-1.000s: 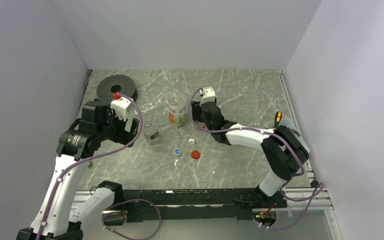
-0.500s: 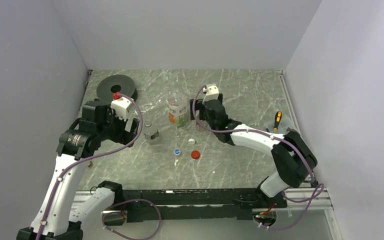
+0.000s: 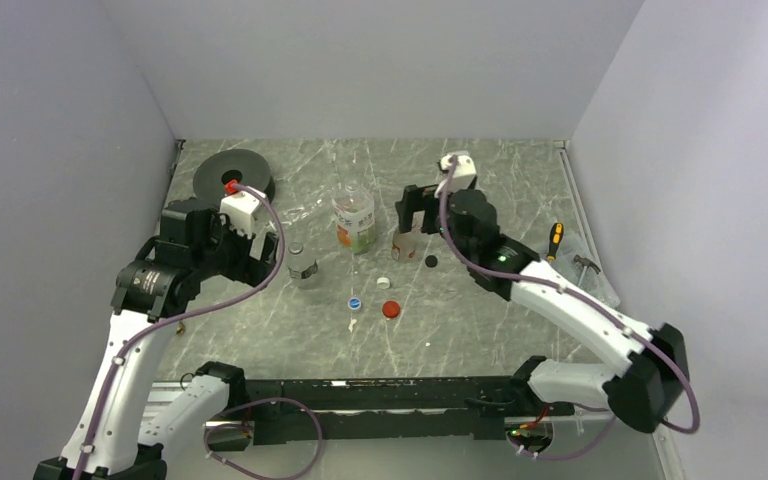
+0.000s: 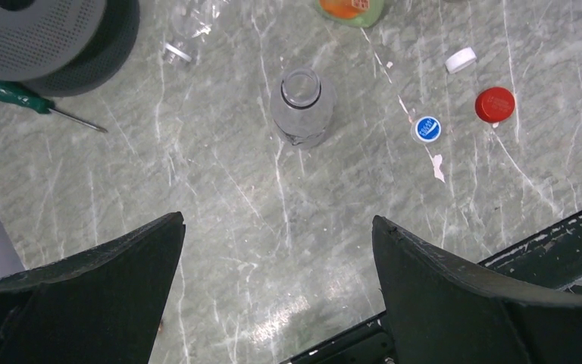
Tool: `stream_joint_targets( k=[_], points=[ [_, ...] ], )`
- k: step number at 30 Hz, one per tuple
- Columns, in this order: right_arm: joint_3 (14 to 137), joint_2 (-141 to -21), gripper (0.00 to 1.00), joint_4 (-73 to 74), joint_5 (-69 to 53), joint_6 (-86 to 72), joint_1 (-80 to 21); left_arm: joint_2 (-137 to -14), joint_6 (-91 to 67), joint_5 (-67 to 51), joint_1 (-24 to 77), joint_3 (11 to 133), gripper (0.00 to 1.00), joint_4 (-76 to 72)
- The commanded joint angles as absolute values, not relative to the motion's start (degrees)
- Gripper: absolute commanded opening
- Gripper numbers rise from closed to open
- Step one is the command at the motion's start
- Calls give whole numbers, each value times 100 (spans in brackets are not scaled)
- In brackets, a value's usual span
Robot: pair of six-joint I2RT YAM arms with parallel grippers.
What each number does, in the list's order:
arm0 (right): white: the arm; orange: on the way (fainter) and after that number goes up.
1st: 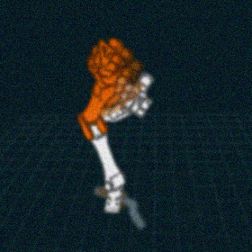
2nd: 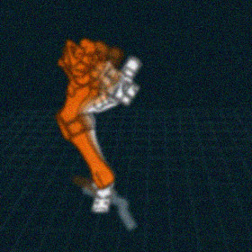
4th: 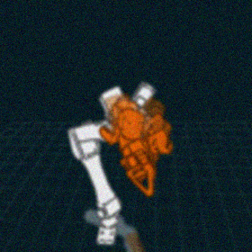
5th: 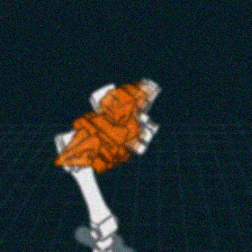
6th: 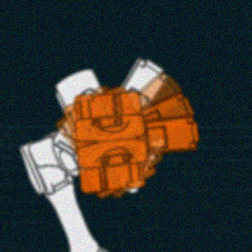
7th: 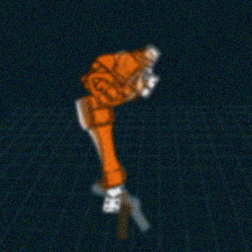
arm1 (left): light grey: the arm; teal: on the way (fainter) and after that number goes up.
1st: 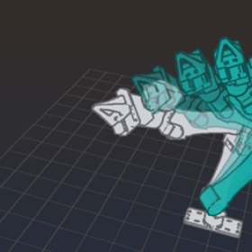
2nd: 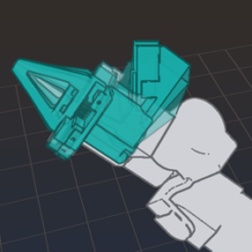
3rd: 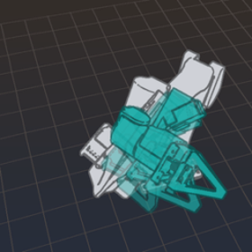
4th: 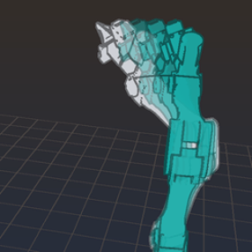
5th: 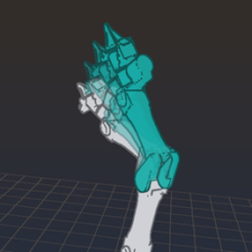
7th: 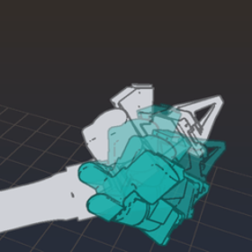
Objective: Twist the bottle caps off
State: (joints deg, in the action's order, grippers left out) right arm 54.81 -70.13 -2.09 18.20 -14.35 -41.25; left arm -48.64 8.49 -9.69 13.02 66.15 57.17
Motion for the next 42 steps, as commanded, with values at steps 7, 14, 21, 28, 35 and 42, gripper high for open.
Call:
stream_joint_targets(
  k=[7,14,21,28,35,42],
  points=[
    [5392,-5366,100,1759,2443,-1879,-3227,-4546,1350,-1594,396,5614,99,4414],
    [4126,-5026,100,1098,3829,-2618,-1698,-4983,1383,-2495,-765,4826,99,3323],
    [3731,-5981,100,517,4609,-2502,-1260,-5097,1313,-2243,-903,3561,99,1704],
    [2711,-6359,100,-1499,4684,-2167,-1033,-5150,1051,-2378,-1190,2419,99,-453],
    [2052,-6765,100,-3273,4169,-1216,-846,-6345,787,-2921,-1536,2091,99,-1916],
    [2059,-7453,100,-4259,3857,-870,-835,-7036,450,-3317,-1635,1631,99,-3809]
  ],
)
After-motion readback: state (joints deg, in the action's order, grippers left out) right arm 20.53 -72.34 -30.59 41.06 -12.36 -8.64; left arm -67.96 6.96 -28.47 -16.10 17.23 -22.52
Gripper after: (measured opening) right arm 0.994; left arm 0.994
